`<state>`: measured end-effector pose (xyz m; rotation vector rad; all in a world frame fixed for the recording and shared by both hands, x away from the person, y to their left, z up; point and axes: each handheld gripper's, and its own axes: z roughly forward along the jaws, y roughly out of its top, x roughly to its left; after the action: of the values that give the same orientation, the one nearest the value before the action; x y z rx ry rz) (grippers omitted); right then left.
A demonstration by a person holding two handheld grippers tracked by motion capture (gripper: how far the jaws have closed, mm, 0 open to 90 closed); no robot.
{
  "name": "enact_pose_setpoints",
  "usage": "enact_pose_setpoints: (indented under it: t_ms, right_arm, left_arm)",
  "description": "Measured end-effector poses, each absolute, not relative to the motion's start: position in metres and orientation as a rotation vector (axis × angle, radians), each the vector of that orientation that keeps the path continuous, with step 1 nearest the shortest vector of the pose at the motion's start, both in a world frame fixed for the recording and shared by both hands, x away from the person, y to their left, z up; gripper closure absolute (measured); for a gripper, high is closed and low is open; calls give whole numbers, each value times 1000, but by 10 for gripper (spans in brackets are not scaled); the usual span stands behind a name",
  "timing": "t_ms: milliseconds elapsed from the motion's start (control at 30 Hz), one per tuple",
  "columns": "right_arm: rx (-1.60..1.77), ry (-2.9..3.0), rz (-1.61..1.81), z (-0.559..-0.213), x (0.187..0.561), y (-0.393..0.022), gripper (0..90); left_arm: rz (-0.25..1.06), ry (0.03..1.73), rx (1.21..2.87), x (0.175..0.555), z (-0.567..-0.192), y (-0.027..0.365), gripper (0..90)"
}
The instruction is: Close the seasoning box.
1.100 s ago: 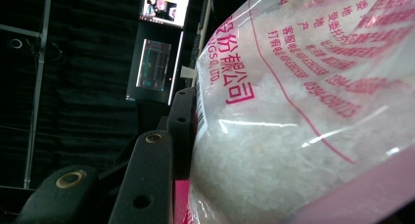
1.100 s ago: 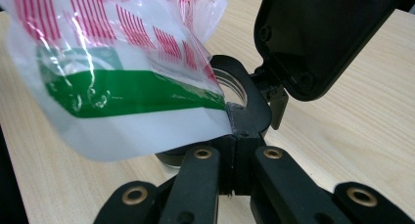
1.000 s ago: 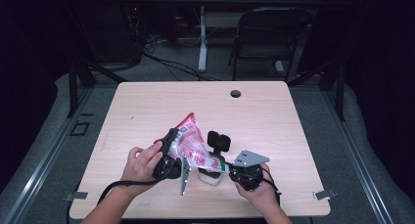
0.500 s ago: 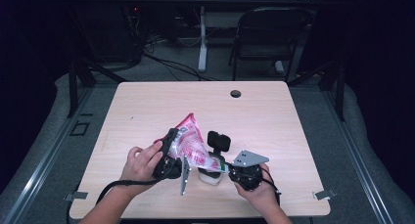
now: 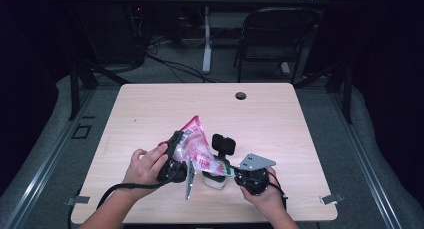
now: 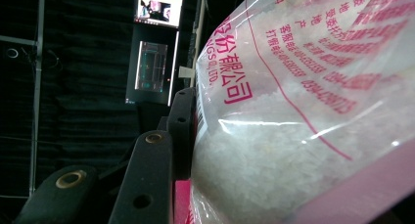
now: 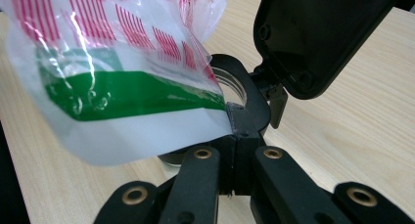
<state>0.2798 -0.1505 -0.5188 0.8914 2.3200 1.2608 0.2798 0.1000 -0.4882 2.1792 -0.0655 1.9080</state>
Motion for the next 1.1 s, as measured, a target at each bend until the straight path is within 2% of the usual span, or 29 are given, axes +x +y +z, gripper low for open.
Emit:
enact_pose_setpoints:
  t_ms: [1100]
  right_arm:
    - [899,2310,1269,-517,281,-155,900]
  left_arm:
    - [1925,-111,2192,280,-482,95,658]
